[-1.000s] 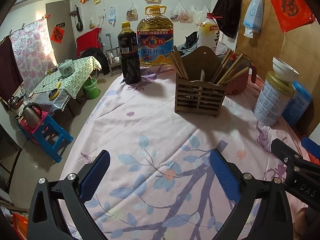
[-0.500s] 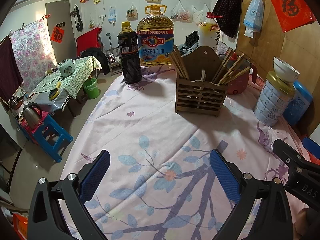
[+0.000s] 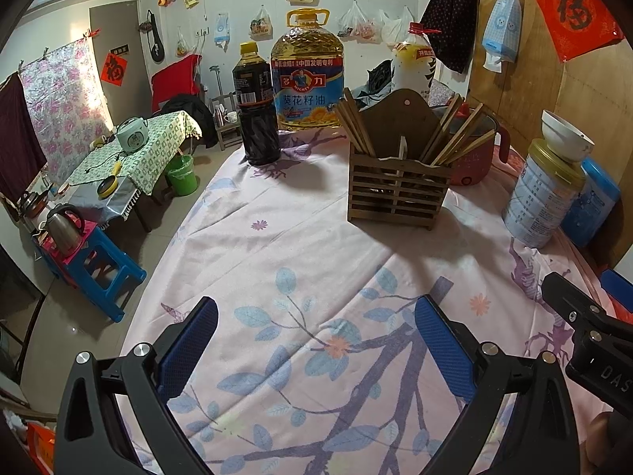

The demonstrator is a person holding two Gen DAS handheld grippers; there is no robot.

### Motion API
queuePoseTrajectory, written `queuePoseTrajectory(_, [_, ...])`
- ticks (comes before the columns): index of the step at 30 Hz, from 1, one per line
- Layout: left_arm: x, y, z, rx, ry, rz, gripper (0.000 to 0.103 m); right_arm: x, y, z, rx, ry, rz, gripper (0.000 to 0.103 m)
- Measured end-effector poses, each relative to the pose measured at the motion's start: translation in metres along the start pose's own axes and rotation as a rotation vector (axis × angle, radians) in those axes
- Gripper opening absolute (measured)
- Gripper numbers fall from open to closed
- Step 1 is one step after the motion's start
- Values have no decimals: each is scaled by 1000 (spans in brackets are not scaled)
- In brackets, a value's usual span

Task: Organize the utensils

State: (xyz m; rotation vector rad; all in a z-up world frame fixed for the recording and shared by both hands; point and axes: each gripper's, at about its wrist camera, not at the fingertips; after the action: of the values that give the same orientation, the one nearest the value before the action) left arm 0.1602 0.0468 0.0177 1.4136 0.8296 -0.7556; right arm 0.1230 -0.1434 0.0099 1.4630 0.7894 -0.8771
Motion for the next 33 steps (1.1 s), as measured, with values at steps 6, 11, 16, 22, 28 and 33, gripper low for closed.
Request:
queuePoseTrajectory(6, [0, 0, 0, 0, -1, 0, 97, 0, 0, 0, -1, 0, 0, 98])
queuePoseTrajectory(11, [0, 0, 0, 0, -1, -1, 98, 0, 0, -1, -1, 1, -1, 98])
queuePoseTrajectory(16, [0, 0, 0, 0, -1, -2, 97, -1, 0, -1, -2, 1, 0, 98])
queuePoseTrajectory(22, [0, 0, 0, 1, -1, -1, 97, -1, 0, -1, 1, 1, 1, 98])
queuePoseTrajectory(28, [0, 0, 0, 2, 0, -2, 97, -2, 1, -2, 1, 3, 2, 98])
queuePoseTrajectory(33, [0, 1, 0, 1, 1, -1, 97, -2, 1, -2, 1, 4, 2, 98])
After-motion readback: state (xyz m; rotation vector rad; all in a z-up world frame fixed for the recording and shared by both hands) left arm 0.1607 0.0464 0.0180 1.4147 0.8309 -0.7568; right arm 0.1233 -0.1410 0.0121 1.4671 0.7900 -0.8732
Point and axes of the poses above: each gripper's, at about its wrist camera, not at the fingertips, and x roughly the way its jaws point, z to its right, y to its top, and after that the axes turned 11 degrees about -z, right-handed
